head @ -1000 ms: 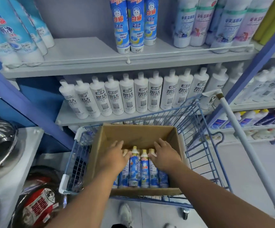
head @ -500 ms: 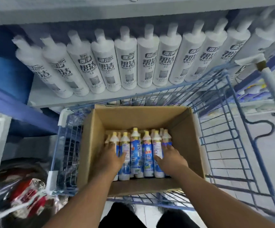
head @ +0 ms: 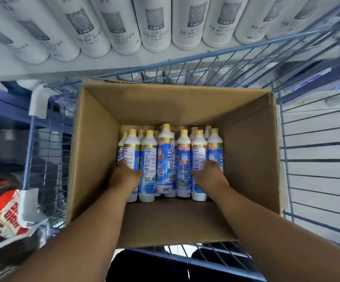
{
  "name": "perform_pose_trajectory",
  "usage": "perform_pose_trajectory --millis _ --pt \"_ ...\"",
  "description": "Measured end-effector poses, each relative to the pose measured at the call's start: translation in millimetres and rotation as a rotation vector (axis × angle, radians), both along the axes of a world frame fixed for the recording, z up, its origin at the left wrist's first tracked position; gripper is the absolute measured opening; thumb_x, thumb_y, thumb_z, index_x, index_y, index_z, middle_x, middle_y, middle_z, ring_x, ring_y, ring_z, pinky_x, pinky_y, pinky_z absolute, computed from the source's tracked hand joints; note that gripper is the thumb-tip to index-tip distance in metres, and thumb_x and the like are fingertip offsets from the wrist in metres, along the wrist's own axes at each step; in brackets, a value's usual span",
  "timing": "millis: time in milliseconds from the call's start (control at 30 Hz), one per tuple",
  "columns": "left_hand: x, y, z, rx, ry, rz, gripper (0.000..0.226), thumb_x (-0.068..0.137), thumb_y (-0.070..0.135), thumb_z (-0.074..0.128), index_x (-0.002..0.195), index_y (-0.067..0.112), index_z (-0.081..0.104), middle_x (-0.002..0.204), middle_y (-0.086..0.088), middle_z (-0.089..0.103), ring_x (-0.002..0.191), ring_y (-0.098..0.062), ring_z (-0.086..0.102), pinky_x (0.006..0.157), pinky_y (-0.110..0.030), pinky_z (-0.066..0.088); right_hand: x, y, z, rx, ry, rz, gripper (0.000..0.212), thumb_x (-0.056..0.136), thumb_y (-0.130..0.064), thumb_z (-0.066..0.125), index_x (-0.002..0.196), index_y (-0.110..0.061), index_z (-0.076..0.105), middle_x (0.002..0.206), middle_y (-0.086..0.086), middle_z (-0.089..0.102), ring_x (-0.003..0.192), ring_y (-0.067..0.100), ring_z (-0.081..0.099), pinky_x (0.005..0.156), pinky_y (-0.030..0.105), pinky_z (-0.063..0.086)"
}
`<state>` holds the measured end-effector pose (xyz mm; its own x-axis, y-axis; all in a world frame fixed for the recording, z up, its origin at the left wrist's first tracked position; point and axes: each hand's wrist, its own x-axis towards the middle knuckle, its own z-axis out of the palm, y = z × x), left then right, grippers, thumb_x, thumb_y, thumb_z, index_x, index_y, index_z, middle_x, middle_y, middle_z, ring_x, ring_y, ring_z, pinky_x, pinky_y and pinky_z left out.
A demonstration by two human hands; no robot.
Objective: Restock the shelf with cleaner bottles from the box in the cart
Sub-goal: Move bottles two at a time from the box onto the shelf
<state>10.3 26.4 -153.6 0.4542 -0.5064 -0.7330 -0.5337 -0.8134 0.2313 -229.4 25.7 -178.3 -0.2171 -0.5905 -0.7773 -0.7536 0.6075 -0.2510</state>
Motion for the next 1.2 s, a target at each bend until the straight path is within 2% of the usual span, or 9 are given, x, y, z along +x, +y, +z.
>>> perform_pose_trajectory --millis 67,133,267,367,567,733,867,1033,1200 --pt "1.1 -4.6 -9.3 0.001 -0.015 0.052 0.049 0.087 0.029 0.076 0.129 0.014 0.056 0.125 -0.011 0.065 0.106 -0.030 0.066 0.072 -0.035 0.049 3.9 -3.7 -11.2 -0.002 0.019 -0.052 0.056 0.083 -0.047 0.073 0.114 -0.006 0.052 0.106 0.011 0.063 0.095 0.026 0.066 0.077 0.034 0.057" --pt "1.6 -7.9 -17.4 -0.025 -0.022 0.097 0.046 0.086 0.025 0.078 0.126 0.012 0.058 0.123 -0.012 0.067 0.105 -0.031 0.067 0.072 -0.034 0.047 6.4 -10.1 -14.9 0.004 0.071 -0.089 0.063 0.081 -0.049 0.075 0.118 -0.003 0.052 0.108 0.011 0.062 0.095 0.024 0.064 0.071 0.028 0.050" --pt "6.0 -10.4 -32.4 -0.059 -0.037 0.129 0.049 0.084 0.027 0.081 0.124 0.010 0.058 0.122 -0.013 0.067 0.104 -0.033 0.067 0.074 -0.034 0.047 8.9 -13.7 -23.2 -0.033 0.182 -0.099 0.079 0.074 -0.054 0.080 0.124 0.000 0.052 0.114 0.013 0.063 0.099 0.026 0.066 0.073 0.031 0.054" --pt "11.2 -11.7 -38.8 -0.071 -0.048 0.148 0.052 0.081 0.030 0.083 0.123 0.009 0.060 0.121 -0.013 0.068 0.103 -0.033 0.068 0.072 -0.034 0.046 13.0 -8.9 -24.2 -0.095 0.243 -0.089 0.076 0.073 -0.054 0.081 0.120 -0.002 0.053 0.111 0.012 0.064 0.095 0.025 0.066 0.070 0.032 0.056" --pt "8.5 -10.7 -39.1 -0.079 -0.063 0.139 0.050 0.082 0.029 0.081 0.124 0.011 0.060 0.121 -0.011 0.068 0.104 -0.032 0.068 0.071 -0.034 0.045 24.8 -4.4 -18.3 -0.076 0.411 0.116 0.086 0.077 -0.059 0.075 0.133 -0.001 0.044 0.125 0.014 0.054 0.104 0.023 0.064 0.072 0.032 0.053" --pt "10.1 -9.8 -38.6 -0.092 -0.053 0.130 0.044 0.083 0.026 0.081 0.119 0.010 0.062 0.116 -0.011 0.070 0.099 -0.031 0.069 0.070 -0.032 0.045 18.8 -7.8 -22.7 -0.100 0.351 0.031 0.074 0.076 -0.050 0.079 0.125 -0.003 0.050 0.118 0.013 0.060 0.098 0.025 0.067 0.072 0.033 0.058" --pt "7.6 -7.8 -36.4 -0.141 -0.069 0.084 0.043 0.081 0.028 0.082 0.114 0.008 0.062 0.111 -0.012 0.070 0.093 -0.031 0.070 0.067 -0.032 0.046 15.9 -6.9 -21.2 -0.094 0.295 -0.032 0.062 0.077 -0.040 0.078 0.120 -0.002 0.051 0.112 0.012 0.061 0.091 0.025 0.067 0.066 0.028 0.054" --pt "10.1 -9.3 -31.9 -0.186 -0.076 0.013 0.045 0.078 0.035 0.082 0.112 0.014 0.062 0.111 -0.008 0.069 0.090 -0.027 0.070 0.069 -0.033 0.052 17.8 -2.6 -15.7 -0.093 0.214 -0.100 0.058 0.071 -0.043 0.078 0.110 -0.006 0.055 0.097 0.007 0.064 0.077 0.020 0.065 0.055 0.027 0.052" --pt "3.3 -2.9 1.0 -0.217 -0.058 -0.048 0.051 0.074 0.046 0.081 0.112 0.018 0.061 0.107 -0.004 0.068 0.089 -0.026 0.069 0.076 -0.040 0.059 20.6 3.6 21.3 -0.139 0.102 -0.146 0.058 0.065 -0.043 0.083 0.104 -0.012 0.054 0.096 0.003 0.062 0.078 0.017 0.066 0.059 0.028 0.055"
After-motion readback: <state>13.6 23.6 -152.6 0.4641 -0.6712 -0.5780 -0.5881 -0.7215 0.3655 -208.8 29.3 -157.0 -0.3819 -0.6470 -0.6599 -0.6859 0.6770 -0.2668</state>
